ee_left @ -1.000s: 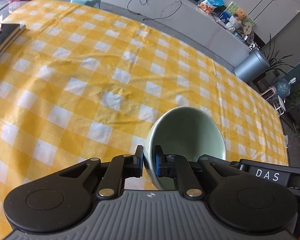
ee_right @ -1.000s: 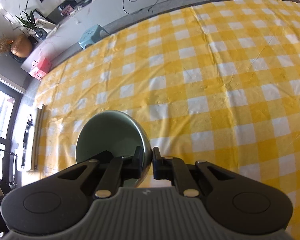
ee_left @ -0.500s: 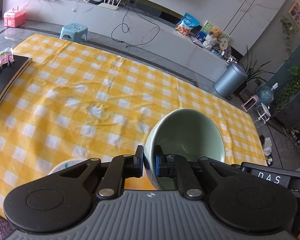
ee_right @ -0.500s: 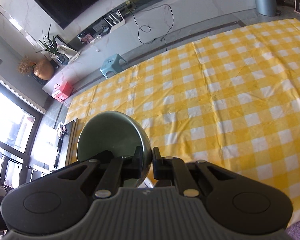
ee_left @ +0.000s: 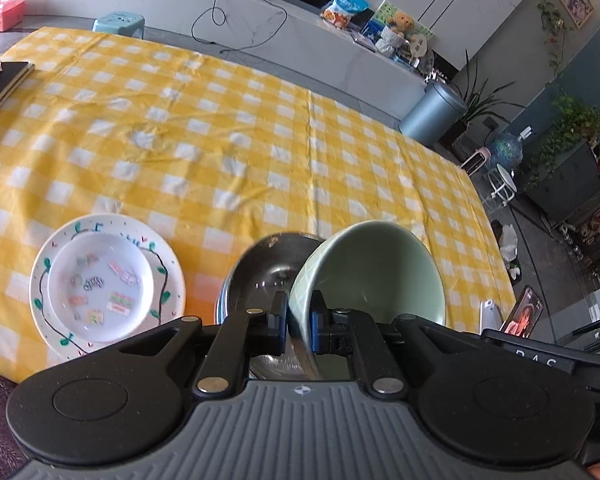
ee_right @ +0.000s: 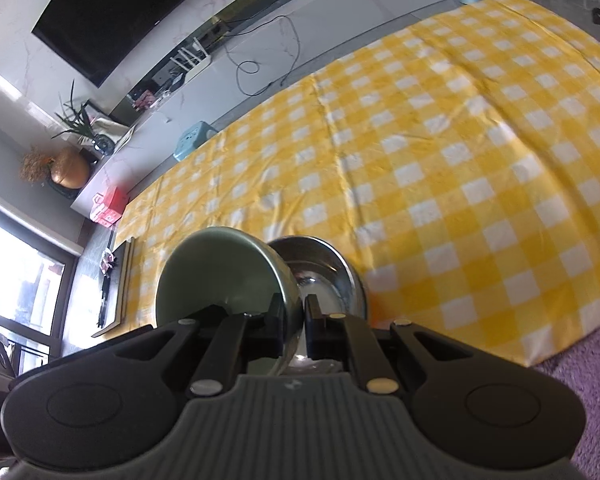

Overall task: Organize plates and bowls
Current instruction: 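Lower the green bowl into the orange bowl and open both grippers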

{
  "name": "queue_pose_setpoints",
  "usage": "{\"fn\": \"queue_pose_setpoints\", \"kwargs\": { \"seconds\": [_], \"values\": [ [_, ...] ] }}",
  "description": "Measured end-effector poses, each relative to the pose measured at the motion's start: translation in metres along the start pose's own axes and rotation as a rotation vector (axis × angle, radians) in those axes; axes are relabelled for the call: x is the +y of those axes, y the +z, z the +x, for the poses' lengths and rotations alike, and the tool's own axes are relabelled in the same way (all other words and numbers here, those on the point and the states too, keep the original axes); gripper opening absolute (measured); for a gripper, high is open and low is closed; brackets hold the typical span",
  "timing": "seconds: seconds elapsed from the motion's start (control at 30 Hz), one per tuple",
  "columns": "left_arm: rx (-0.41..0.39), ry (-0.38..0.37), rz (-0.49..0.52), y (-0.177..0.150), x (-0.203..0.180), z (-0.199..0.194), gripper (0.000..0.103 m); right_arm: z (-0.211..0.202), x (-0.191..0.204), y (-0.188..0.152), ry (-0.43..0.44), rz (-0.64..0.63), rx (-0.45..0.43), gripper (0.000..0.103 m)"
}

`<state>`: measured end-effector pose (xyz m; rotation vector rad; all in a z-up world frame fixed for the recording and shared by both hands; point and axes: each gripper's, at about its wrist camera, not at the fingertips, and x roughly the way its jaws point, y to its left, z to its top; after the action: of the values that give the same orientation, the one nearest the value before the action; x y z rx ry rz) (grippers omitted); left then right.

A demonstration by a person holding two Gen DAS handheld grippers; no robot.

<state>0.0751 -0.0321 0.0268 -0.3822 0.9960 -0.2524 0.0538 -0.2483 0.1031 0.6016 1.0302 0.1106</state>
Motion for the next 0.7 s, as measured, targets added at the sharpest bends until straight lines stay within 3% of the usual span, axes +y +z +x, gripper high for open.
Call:
{"fn": "queue_pose_setpoints", "kwargs": {
  "seconds": [0.2,0.43,0.7],
  "values": [
    [0.018,0.041,0.003,-0.007,0.002,0.008,0.011,0.009,-0.008,-0.011,-0.02,0.016,0.005,0.007],
    [0.019,0.108,0.102,-0.007,-0.009,0.019,0.008,0.023,-0.011,-0.013,-0.056,-0.002,0.01,0.007],
    [0.04,0.146,0.161,-0.005,-0.01,0.028,0.007,0.036,0.003,-0.011,-0.126,-0.128,-0.002,0.007]
  ]
}}
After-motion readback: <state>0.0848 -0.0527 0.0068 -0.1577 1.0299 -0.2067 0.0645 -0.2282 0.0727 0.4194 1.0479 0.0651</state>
